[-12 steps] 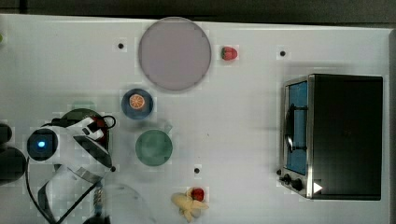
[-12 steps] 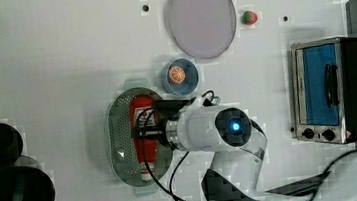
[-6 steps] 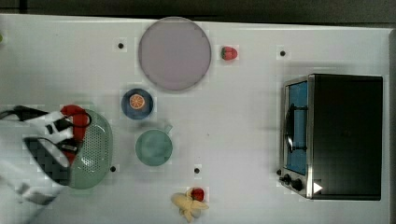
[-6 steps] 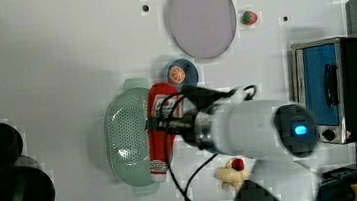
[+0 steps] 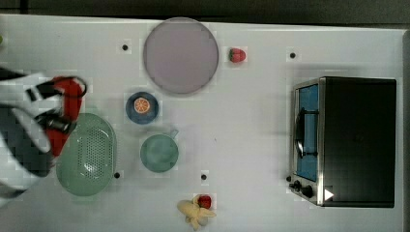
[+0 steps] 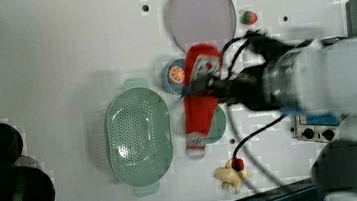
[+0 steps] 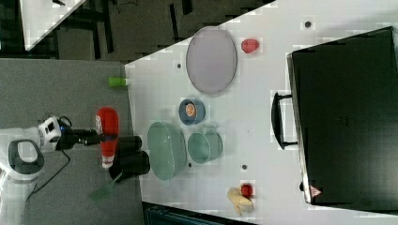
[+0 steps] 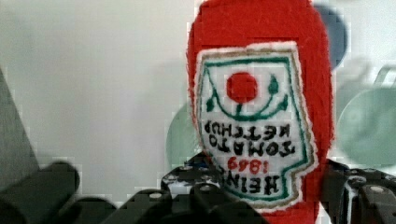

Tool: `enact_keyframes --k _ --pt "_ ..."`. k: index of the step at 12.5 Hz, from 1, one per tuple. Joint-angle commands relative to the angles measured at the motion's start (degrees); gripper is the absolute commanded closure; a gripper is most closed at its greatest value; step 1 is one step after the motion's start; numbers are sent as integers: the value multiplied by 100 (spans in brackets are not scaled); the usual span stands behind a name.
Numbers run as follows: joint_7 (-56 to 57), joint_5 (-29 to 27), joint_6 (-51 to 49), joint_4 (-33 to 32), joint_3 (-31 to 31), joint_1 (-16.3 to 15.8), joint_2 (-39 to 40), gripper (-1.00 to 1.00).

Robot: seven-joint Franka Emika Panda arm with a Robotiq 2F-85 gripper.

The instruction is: Pick ketchup from strainer and place it on the table

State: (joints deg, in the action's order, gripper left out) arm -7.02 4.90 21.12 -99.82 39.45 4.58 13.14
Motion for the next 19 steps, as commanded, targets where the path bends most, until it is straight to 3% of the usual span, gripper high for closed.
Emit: enact_keyframes --k 1,5,9,14,19 --pt "1661 63 -281 5 -792 781 124 -16" --pt "3303 89 -62 -85 -1803 975 125 -16" --pt "3639 90 638 -540 -2558 985 125 -16" --pt "3639 90 2078 -1803 -2847 989 127 -16" --pt "3596 86 2882 -2778 -2857 989 321 -16"
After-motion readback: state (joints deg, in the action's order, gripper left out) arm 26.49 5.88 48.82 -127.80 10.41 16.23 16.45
